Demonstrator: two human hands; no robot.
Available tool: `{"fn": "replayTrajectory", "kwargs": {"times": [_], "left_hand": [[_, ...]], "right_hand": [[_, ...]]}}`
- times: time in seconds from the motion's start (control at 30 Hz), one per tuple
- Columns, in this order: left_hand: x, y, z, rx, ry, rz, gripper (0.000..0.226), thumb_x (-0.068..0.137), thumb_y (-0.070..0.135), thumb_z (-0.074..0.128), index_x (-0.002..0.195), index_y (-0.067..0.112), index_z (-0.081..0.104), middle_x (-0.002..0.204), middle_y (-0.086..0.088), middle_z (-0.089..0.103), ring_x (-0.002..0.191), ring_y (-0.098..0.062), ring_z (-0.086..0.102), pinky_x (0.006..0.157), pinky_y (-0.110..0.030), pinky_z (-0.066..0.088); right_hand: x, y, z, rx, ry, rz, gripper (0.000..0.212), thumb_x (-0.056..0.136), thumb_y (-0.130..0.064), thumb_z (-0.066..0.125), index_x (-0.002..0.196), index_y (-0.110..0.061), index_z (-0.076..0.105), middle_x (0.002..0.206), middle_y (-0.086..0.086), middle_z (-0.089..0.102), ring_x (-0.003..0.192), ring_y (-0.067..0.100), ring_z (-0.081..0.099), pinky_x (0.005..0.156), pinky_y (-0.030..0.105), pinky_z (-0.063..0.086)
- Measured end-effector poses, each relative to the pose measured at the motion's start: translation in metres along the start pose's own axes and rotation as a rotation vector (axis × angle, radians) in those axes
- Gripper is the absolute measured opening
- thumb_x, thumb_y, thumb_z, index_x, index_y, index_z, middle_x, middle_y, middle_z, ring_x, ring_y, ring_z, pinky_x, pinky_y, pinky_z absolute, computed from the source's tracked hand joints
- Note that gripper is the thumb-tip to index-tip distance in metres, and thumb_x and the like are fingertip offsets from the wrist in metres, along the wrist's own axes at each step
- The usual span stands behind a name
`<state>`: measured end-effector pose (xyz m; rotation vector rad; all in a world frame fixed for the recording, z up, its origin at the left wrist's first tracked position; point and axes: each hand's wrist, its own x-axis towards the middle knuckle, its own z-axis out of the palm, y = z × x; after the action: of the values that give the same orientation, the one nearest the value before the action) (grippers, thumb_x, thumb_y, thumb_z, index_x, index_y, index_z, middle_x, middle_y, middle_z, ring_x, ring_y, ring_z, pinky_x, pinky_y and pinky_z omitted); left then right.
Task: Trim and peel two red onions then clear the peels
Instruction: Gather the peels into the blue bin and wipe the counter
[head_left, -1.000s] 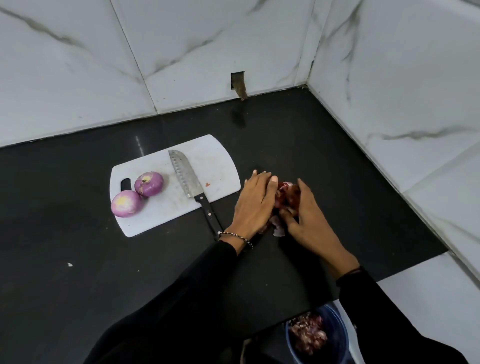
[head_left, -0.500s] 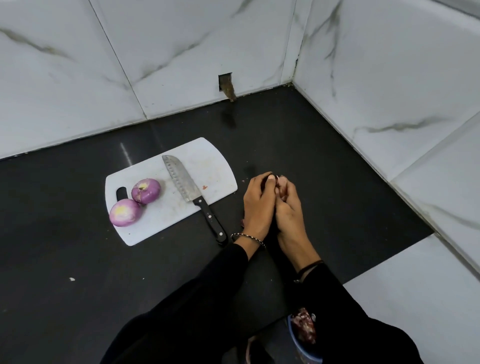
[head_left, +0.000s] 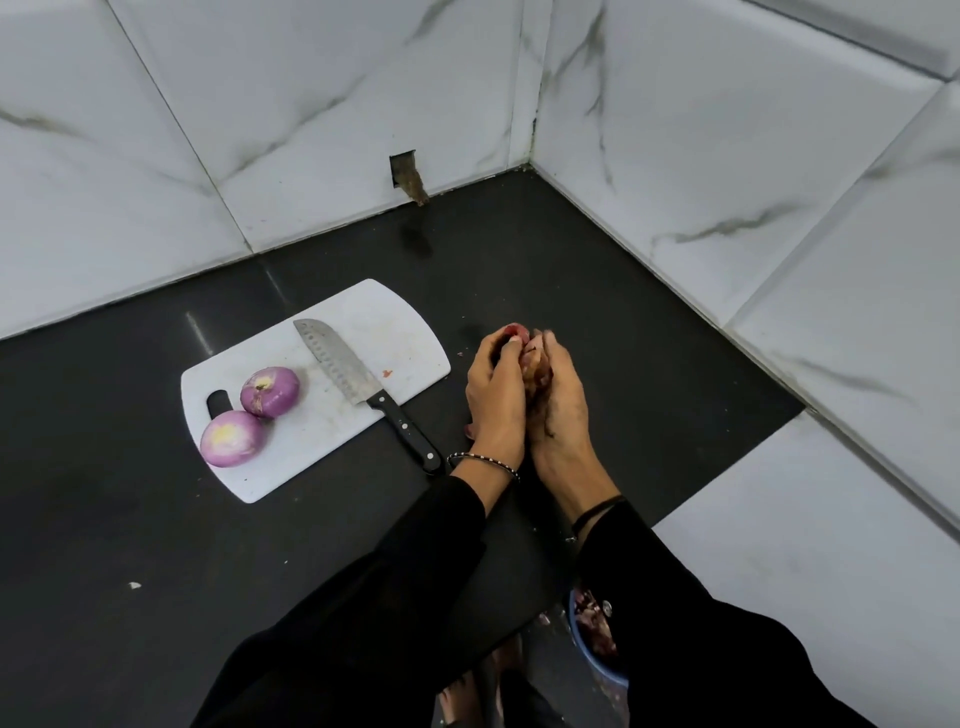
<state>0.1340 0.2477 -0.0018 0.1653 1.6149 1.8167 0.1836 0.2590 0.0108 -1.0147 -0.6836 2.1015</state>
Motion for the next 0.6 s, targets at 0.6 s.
{"fn": "replayTrajectory", "kwargs": {"times": [0.6], "left_hand": [[-0.073, -0.012, 0.031, -0.003, -0.159, 0.070, 0.023, 0.098, 0.021, 0.056, 0.109, 0.032, 0.073, 0.107, 0.010, 0.073, 0.105, -0.006, 0.067, 0.100, -0.036, 0.054]], "right_hand": [[-0.051, -0.020, -0.046, -0.050, 0.184, -0.243, 0.025, 0.104, -0.022, 0.053, 0.117, -0.014, 0.072, 0.111, 0.004, 0.075, 0.106, 0.016, 0.070, 0.089, 0.028, 0.056]]}}
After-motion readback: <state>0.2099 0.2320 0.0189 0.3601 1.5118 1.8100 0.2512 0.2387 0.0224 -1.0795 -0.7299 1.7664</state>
